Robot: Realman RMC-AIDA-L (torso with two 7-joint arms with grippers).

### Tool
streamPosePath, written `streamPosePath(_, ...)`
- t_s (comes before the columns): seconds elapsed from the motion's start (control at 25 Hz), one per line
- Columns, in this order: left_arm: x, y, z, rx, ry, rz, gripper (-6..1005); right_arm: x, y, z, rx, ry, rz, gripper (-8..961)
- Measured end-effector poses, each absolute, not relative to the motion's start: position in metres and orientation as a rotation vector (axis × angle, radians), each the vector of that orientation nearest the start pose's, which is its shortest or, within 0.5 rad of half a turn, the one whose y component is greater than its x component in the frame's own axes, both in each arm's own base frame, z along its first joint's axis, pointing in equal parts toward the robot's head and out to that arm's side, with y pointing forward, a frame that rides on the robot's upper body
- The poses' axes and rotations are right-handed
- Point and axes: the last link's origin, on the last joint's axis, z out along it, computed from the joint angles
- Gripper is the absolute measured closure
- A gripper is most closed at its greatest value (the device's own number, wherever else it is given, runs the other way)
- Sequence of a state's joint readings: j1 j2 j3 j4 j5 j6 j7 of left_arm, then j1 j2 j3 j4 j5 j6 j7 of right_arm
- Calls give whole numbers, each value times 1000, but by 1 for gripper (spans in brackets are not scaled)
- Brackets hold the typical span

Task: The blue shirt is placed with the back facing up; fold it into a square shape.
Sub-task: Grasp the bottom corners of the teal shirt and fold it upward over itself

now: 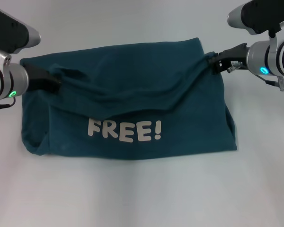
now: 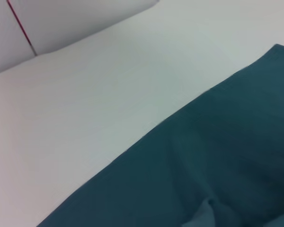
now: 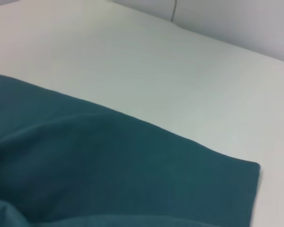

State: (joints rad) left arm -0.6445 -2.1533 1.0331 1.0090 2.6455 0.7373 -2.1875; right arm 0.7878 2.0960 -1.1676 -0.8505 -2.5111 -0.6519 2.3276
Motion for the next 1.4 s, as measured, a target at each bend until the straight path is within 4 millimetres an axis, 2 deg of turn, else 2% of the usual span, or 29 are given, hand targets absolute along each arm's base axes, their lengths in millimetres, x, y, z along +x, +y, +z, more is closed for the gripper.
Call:
streamPosePath(0.32, -239, 451, 16, -2096, -627, 89, 945, 186, 477, 7, -2125, 680, 87, 889)
streamPosePath(0.64, -241, 456, 18, -2027, -614, 64, 935, 182, 480, 3, -2109, 677, 134, 890)
streamPosePath(0.76, -244, 455, 17, -2026, -620, 70, 907, 179, 483, -1, -2119, 678, 126, 708)
streamPosePath(0.8, -244, 455, 17, -2025, -622, 70, 897, 178, 484, -2, -2122, 680, 122, 686)
streamPosePath(1.04, -244, 456, 17, -2029, -628, 69, 675, 179, 483, -5, -2130, 689, 115, 554)
streamPosePath(1.12, -245, 455, 18, -2025, -643, 64, 438, 181, 481, -6, -2135, 696, 111, 510)
streamPosePath(1.2, -246, 455, 19, -2022, -660, 61, 395, 184, 480, -7, -2139, 706, 106, 466)
streamPosePath(1.4, -244, 454, 27, -2012, -672, 37, 287, 189, 477, -9, -2141, 722, 97, 226)
